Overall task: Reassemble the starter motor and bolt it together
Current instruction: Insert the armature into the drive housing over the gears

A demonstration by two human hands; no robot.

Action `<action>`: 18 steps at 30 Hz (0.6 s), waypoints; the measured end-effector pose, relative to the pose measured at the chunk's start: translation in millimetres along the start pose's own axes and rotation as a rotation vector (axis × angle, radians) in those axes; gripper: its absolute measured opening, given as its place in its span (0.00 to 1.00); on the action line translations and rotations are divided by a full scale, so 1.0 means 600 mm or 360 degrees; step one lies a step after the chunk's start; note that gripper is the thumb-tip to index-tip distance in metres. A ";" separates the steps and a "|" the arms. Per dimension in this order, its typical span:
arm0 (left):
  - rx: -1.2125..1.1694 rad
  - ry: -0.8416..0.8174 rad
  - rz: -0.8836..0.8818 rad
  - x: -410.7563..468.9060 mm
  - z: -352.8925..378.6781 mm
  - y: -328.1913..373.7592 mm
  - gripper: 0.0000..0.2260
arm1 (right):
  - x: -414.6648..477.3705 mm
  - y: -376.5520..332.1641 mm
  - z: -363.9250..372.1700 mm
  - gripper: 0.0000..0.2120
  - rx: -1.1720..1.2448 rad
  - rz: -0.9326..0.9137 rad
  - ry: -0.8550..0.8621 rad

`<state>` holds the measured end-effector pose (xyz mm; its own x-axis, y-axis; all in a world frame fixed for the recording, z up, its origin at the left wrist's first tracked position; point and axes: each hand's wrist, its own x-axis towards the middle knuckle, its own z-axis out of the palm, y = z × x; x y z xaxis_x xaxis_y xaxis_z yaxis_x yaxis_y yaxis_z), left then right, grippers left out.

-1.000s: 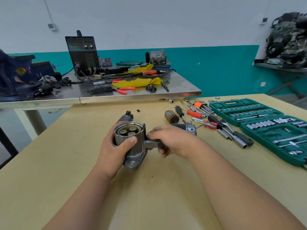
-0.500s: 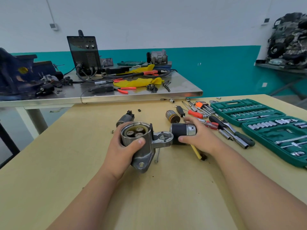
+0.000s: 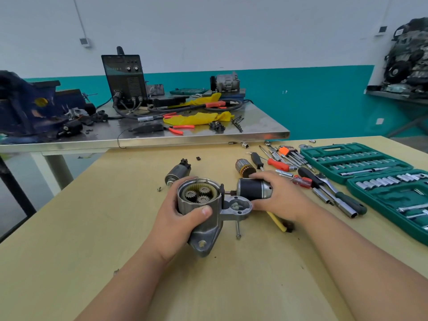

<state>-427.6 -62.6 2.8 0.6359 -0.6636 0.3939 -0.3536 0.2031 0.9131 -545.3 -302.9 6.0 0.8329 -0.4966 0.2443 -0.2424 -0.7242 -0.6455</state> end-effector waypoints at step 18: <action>0.0093 -0.0056 0.0105 -0.007 0.007 0.011 0.27 | -0.004 -0.276 -0.142 0.27 -0.0580 -0.0514 -0.0567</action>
<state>-435.2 -61.7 6.6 0.5861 -0.6752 0.4479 -0.4340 0.2052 0.8772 -549.9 -222.5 174.0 0.9930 -0.0787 0.0884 -0.0517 -0.9603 -0.2742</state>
